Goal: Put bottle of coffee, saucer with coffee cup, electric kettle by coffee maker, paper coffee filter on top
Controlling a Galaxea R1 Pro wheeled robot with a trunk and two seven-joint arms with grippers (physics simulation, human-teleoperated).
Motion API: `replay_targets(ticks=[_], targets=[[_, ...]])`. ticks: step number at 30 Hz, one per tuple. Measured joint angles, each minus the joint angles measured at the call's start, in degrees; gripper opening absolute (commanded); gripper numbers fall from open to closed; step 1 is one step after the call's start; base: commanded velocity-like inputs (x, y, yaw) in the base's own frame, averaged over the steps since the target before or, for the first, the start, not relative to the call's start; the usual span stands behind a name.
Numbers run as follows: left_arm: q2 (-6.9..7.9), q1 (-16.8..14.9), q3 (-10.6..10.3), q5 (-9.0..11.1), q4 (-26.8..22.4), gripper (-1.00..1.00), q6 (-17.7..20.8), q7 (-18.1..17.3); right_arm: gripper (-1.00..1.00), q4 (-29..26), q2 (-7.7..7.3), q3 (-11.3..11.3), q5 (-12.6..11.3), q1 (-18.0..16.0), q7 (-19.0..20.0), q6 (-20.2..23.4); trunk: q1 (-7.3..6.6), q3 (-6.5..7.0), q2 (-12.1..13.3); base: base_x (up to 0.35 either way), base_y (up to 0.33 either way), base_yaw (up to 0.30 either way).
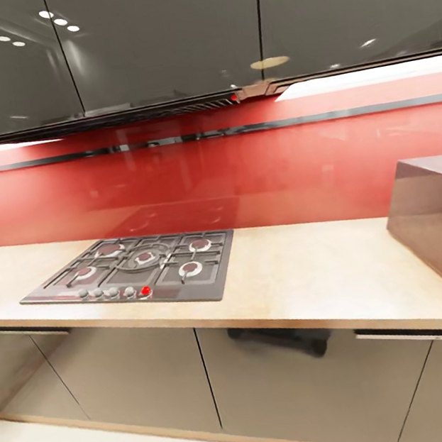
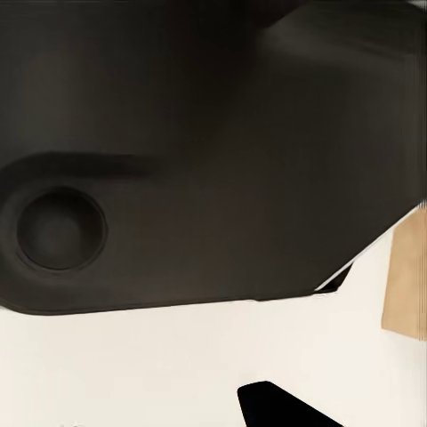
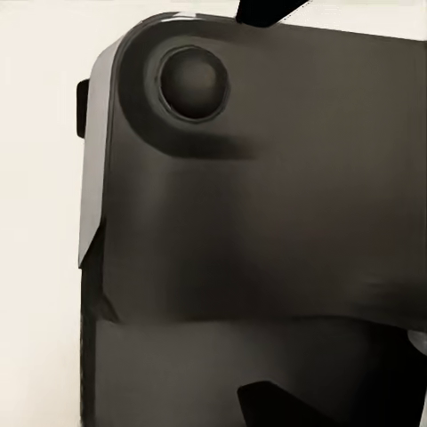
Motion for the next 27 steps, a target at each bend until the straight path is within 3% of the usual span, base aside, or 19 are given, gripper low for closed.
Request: replay_targets(ticks=[8, 17, 27], targets=[[0.20, 0.02, 0.17, 0.21, 0.00, 1.00, 0.12, 0.36, 1.00, 0.03, 0.00, 0.03, 0.02, 0.02, -0.01, -1.27, -1.76, 0.96, 3.21, 0.000, 0.000, 0.217], [1.12, 0.13, 2.47, 2.86, 0.00, 1.00, -0.03, 0.42, 1.00, 0.08, 0.00, 0.25, 0.07, 0.04, -0.01, -1.29, -3.73, 2.06, 6.82, 0.000, 0.000, 0.221], [1.52, 0.13, 2.60, 3.03, 0.00, 1.00, -0.10, 0.42, 1.00, 0.11, -0.03, 0.26, 0.10, 0.03, -0.08, -1.37, -5.93, 3.40, 10.83, 0.000, 0.000, 0.250]])
